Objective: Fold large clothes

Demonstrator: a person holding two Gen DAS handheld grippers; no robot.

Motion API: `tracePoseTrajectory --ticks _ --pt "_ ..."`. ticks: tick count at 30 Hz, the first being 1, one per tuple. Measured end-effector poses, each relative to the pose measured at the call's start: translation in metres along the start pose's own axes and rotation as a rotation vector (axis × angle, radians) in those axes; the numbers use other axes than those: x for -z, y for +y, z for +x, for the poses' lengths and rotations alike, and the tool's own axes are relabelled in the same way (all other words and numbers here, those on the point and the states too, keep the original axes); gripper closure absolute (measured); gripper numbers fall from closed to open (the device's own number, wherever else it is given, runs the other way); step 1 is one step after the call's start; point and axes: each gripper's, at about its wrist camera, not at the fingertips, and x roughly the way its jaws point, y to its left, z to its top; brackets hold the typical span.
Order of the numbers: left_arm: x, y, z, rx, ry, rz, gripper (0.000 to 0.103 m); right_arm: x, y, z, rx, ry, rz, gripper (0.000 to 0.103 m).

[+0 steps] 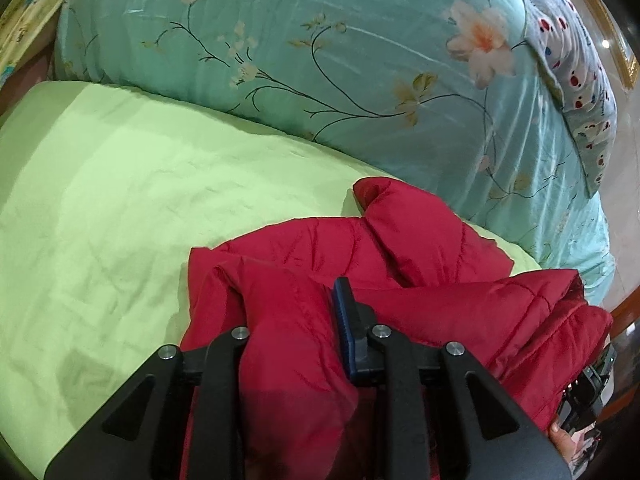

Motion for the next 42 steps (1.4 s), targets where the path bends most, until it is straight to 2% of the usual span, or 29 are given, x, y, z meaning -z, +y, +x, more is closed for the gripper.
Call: tracePoseTrajectory --ticks 6,10,17,20,22,24,28,32,33,35,37,42 --pt "-0.009 0.004 0.015 0.011 0.013 -0.006 0.079 -0.004 0.001 0.020 0.049 -0.034 -0.007 0.075" --pt "-0.012 0.004 0.011 0.027 0.021 0.004 0.079 -0.007 0.000 0.030 0.070 -0.020 -0.011 0.075" --pt "-0.003 0.003 -0.047 0.049 -0.033 0.059 0.068 -0.011 0.000 0.040 0.079 -0.014 -0.033 0.075" --pt "0.006 0.005 -0.086 0.055 -0.093 0.079 0.067 -0.011 0.000 0.042 0.087 -0.014 -0.035 0.075" --pt "0.017 0.001 -0.111 0.087 -0.136 0.102 0.067 -0.012 0.000 0.043 0.087 -0.013 -0.031 0.075" --pt "0.028 -0.012 -0.119 0.102 -0.123 0.147 0.067 -0.012 0.001 0.044 0.094 -0.015 -0.036 0.074" --pt "0.054 -0.056 -0.101 0.167 -0.032 0.275 0.067 -0.012 0.008 0.048 0.121 -0.012 -0.065 0.073" --pt "0.080 -0.094 -0.063 0.163 0.046 0.370 0.067 -0.013 0.008 0.047 0.114 -0.007 -0.066 0.072" --pt "0.087 -0.100 -0.053 0.143 0.060 0.387 0.067 -0.013 0.007 0.046 0.108 -0.004 -0.063 0.071" --pt "0.095 -0.108 -0.032 0.040 0.052 0.427 0.067 -0.014 0.008 0.044 0.097 0.001 -0.064 0.069" --pt "0.097 -0.107 -0.007 -0.046 0.060 0.431 0.067 -0.015 0.013 0.038 0.079 0.011 -0.078 0.061" --pt "0.087 -0.102 0.013 -0.057 0.054 0.375 0.067 -0.013 0.042 -0.005 0.026 -0.034 -0.184 0.047"
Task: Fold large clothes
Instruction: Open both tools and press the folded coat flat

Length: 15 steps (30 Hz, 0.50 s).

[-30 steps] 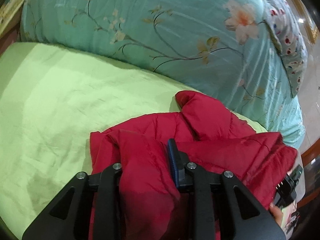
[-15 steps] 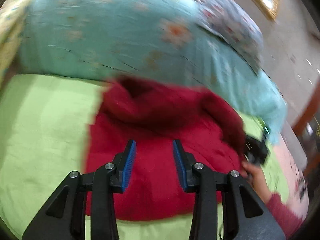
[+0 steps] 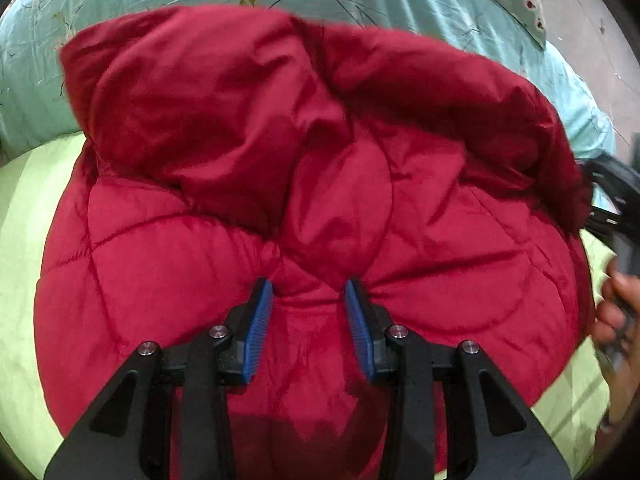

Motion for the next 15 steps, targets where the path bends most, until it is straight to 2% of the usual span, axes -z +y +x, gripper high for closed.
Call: tracePoseTrajectory --ticks 5,6,10,13,15 --pt "-0.014 0.000 0.011 -0.020 0.013 -0.006 0.067 0.014 0.037 -0.044 -0.025 -0.050 -0.182 0.033" --pt "-0.015 -0.003 0.012 -0.022 0.014 -0.005 0.067 0.018 0.046 -0.042 -0.028 -0.026 -0.231 0.030" --pt "-0.023 -0.004 0.019 -0.019 0.024 -0.015 0.067 0.041 0.078 -0.007 -0.040 0.165 -0.420 0.030" --pt "-0.029 -0.001 0.022 -0.015 0.030 -0.023 0.067 0.053 0.088 0.031 0.053 0.255 -0.526 0.030" --pt "-0.027 -0.002 0.020 -0.007 0.027 -0.027 0.067 0.054 0.085 0.053 0.102 0.284 -0.540 0.030"
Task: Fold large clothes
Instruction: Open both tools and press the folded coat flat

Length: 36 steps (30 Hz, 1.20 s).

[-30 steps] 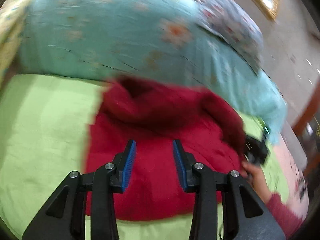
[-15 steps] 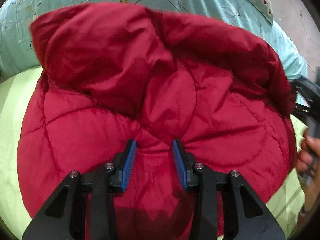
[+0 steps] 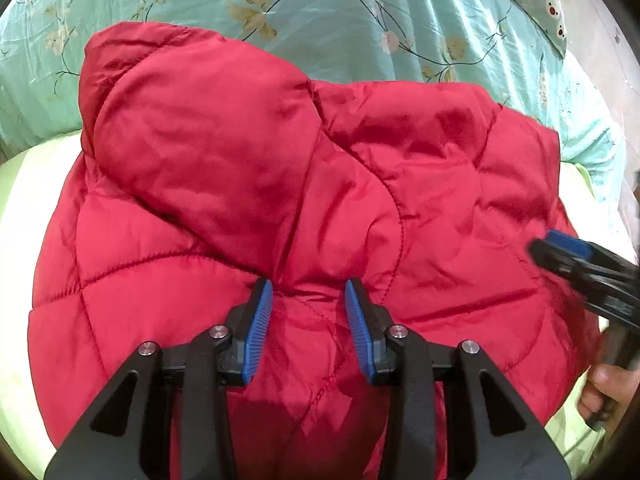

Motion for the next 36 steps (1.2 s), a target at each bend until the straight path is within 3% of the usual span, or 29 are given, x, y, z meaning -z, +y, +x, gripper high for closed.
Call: tracePoseTrajectory --ticks 6,10,12,15,22,26,36 --pt "0.004 0.021 -0.028 0.061 -0.038 -0.039 0.067 -0.012 -0.026 0.030 0.019 0.036 0.104 0.030" --pt "-0.005 0.035 -0.040 0.005 -0.080 -0.049 0.067 -0.016 -0.033 0.039 0.009 0.046 0.136 0.029" --pt "-0.011 0.049 -0.033 -0.023 -0.068 -0.084 0.067 -0.016 -0.036 0.040 0.000 0.044 0.148 0.029" --pt "-0.019 0.066 -0.008 -0.009 -0.013 -0.141 0.067 -0.018 -0.039 0.042 -0.013 0.043 0.161 0.029" --pt "-0.025 0.065 0.025 -0.051 0.034 -0.131 0.067 -0.014 -0.045 0.042 -0.020 0.036 0.166 0.029" --pt "-0.022 0.078 0.024 -0.017 0.050 -0.162 0.067 -0.015 -0.042 0.047 -0.016 0.040 0.161 0.028" --pt "-0.020 0.078 0.028 -0.033 0.046 -0.141 0.066 -0.013 -0.045 0.034 -0.042 0.019 0.182 0.028"
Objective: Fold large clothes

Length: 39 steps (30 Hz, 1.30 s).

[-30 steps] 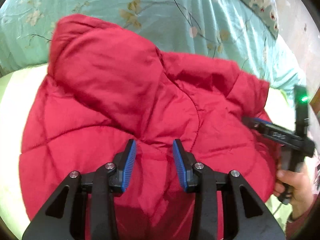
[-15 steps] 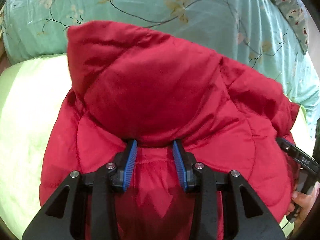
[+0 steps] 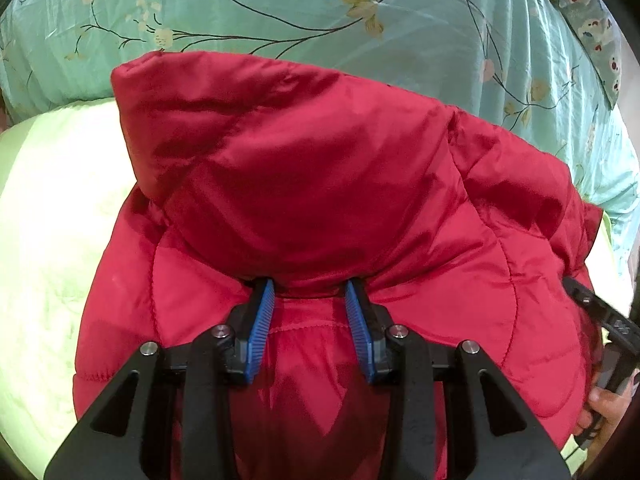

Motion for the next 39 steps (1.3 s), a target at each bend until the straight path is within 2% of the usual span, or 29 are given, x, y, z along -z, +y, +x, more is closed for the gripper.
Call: tracePoseTrajectory --ticks 7,13,20,25,31,39 --pt "-0.004 -0.009 0.008 0.002 -0.001 0.001 0.066 0.014 -0.001 -0.034 -0.008 -0.036 -0.016 0.029" --pt "-0.009 -0.019 0.010 -0.007 0.010 0.006 0.067 0.016 0.003 -0.011 0.053 0.015 -0.091 0.028" --pt "0.001 -0.021 -0.022 0.022 -0.019 0.045 0.066 0.011 -0.004 -0.001 0.015 0.023 -0.055 0.028" --pt "0.013 -0.007 -0.052 0.064 -0.042 0.029 0.059 0.010 -0.008 -0.009 0.006 0.012 -0.032 0.028" --pt "0.025 0.011 -0.073 0.067 -0.070 -0.007 0.047 0.014 -0.008 -0.031 0.009 0.006 -0.027 0.028" --pt "0.031 0.038 -0.079 0.086 -0.071 -0.061 0.035 0.019 -0.015 -0.065 -0.012 -0.007 -0.031 0.028"
